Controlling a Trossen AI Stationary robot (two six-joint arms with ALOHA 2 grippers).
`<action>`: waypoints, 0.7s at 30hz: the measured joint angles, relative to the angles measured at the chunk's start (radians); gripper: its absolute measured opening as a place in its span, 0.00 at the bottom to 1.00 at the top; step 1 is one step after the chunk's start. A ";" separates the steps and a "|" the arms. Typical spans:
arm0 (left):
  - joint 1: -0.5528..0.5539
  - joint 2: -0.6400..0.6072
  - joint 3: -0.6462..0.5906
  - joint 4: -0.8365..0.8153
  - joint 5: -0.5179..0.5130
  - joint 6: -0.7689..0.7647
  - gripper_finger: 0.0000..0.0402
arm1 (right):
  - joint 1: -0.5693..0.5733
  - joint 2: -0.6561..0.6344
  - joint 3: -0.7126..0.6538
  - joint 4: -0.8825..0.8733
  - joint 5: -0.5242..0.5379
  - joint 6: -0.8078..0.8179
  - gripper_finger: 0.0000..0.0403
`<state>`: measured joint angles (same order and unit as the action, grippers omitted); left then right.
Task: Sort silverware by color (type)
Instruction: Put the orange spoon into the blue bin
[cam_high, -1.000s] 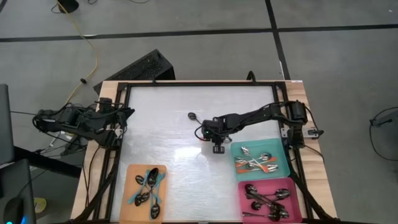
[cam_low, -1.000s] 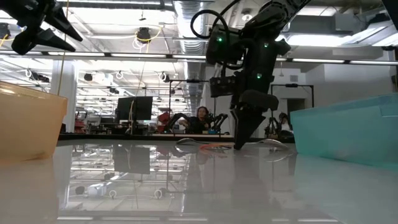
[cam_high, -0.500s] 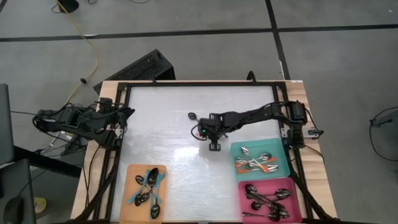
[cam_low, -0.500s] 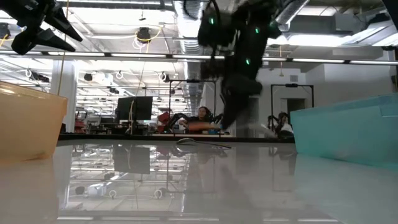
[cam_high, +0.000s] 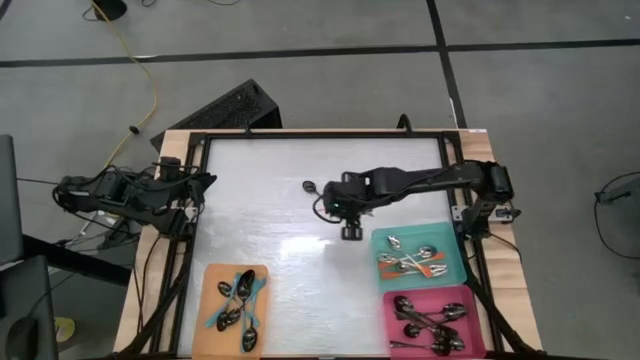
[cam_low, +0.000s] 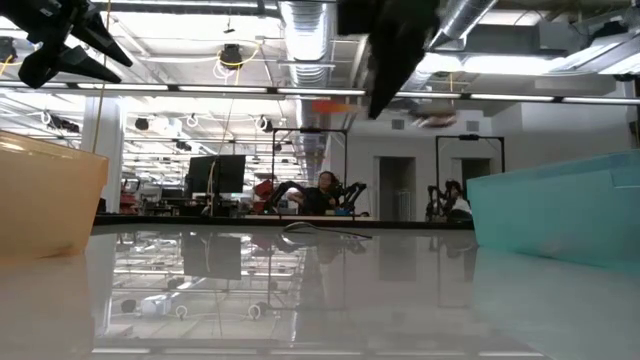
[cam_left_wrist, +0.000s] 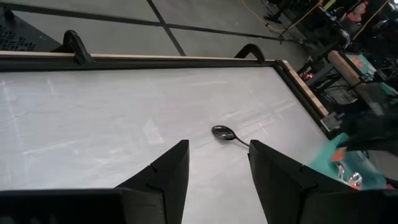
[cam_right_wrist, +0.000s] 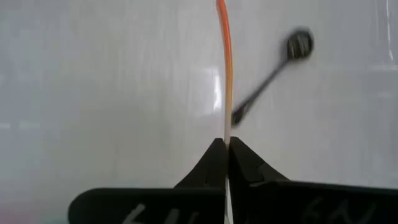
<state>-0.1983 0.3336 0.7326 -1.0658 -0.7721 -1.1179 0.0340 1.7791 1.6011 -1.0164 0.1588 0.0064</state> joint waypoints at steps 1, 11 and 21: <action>0.000 0.000 0.000 0.000 0.000 0.000 0.38 | 0.013 -0.012 0.004 -0.030 0.000 0.030 0.02; 0.000 0.000 0.000 0.000 0.000 0.000 0.38 | 0.225 -0.142 -0.003 -0.476 0.180 0.631 0.02; 0.000 0.000 0.000 0.002 -0.020 0.011 0.38 | 0.508 -0.209 -0.231 -0.494 0.197 0.980 0.02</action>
<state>-0.1982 0.3339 0.7326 -1.0634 -0.7919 -1.1072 0.5422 1.5699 1.3698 -1.5107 0.3558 0.9862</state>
